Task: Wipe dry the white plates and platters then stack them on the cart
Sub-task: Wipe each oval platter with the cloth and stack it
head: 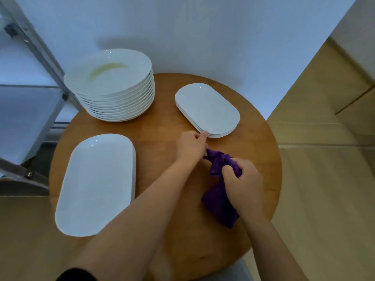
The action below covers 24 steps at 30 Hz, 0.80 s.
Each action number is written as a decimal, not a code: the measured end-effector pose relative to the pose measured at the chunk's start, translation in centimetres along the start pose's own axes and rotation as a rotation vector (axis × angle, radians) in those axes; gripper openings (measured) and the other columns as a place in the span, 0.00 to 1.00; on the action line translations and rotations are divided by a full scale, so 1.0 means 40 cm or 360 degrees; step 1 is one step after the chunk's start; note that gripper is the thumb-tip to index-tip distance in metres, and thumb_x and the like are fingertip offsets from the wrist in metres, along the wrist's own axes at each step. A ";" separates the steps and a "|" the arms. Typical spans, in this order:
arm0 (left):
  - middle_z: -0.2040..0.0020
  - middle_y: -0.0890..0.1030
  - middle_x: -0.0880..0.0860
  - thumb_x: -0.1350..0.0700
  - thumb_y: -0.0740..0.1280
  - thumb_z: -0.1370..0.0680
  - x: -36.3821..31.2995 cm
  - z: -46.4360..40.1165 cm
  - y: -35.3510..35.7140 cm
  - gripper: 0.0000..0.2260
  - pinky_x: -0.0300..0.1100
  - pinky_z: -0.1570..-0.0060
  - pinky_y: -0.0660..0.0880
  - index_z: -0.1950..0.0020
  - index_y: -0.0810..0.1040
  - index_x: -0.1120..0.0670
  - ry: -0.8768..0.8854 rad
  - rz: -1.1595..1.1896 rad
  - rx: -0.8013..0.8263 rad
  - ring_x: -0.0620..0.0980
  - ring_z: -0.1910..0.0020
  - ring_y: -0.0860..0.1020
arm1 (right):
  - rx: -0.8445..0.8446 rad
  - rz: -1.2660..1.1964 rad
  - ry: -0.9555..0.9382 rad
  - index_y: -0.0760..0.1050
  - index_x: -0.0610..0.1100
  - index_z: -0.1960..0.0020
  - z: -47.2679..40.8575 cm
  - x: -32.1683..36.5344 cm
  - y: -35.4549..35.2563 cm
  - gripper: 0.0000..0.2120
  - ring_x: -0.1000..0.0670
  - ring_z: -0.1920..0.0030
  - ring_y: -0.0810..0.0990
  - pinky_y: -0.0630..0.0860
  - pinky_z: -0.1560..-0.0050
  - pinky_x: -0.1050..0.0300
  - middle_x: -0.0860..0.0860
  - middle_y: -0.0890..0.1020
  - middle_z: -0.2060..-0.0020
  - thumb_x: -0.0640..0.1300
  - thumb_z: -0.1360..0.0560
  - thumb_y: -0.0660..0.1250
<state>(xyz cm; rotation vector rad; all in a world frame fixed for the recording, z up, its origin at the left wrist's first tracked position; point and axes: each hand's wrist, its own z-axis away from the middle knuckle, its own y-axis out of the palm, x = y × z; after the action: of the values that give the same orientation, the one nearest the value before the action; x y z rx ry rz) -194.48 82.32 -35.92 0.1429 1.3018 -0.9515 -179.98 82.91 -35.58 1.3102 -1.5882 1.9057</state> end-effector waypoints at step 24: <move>0.76 0.79 0.51 0.60 0.62 0.21 0.016 0.233 -0.097 0.11 0.35 0.77 0.74 0.62 0.78 0.60 -0.0125 0.0568 0.0147 0.43 0.79 0.74 | -0.0038 -0.1645 0.0960 0.75 0.47 0.39 0.014 0.011 -0.074 0.24 0.46 0.47 0.82 0.76 0.43 0.47 0.47 0.83 0.47 0.56 0.31 0.71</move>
<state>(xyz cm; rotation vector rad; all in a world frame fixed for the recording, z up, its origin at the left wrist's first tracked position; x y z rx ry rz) -190.08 74.11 -31.94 0.3924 1.1136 -0.7036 -177.80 83.22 -33.49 1.0540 -0.4518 1.3668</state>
